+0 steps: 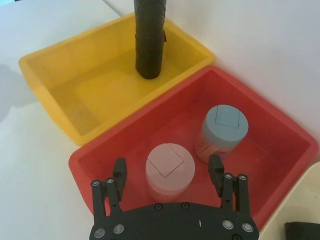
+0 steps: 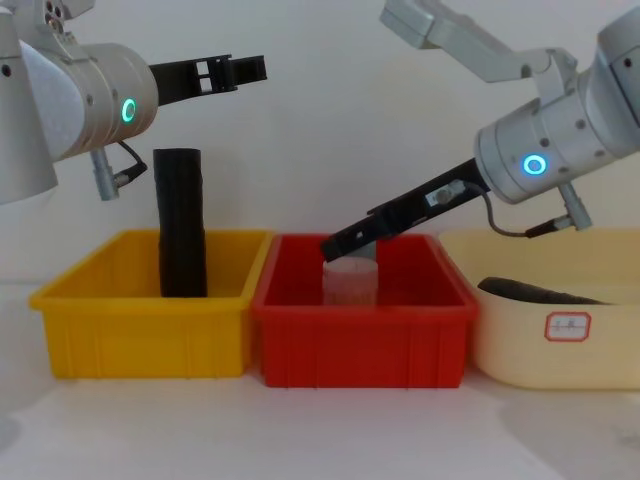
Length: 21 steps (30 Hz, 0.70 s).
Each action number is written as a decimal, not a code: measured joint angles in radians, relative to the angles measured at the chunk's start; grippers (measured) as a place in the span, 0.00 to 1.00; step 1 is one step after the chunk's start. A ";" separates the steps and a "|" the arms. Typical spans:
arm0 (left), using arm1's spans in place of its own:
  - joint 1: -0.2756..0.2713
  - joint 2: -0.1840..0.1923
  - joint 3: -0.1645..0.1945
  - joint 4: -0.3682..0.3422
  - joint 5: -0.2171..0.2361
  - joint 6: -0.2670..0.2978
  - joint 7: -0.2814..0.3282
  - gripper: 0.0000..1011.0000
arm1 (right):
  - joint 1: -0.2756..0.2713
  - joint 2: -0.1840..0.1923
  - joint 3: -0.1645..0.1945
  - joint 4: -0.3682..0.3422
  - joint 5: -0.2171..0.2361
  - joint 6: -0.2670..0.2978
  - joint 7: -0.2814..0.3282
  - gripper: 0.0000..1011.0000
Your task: Pick up the garbage bag with the one hand and transfer it to the other hand.
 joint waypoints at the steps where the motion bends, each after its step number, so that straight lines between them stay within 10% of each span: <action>1: 0.000 0.000 0.000 0.000 0.000 0.000 0.000 0.99 | 0.002 -0.003 -0.001 0.009 0.001 -0.001 0.001 0.99; 21: 0.000 0.000 0.000 0.000 0.000 0.000 0.000 0.99 | 0.050 -0.051 -0.031 0.159 -0.011 -0.038 0.021 0.99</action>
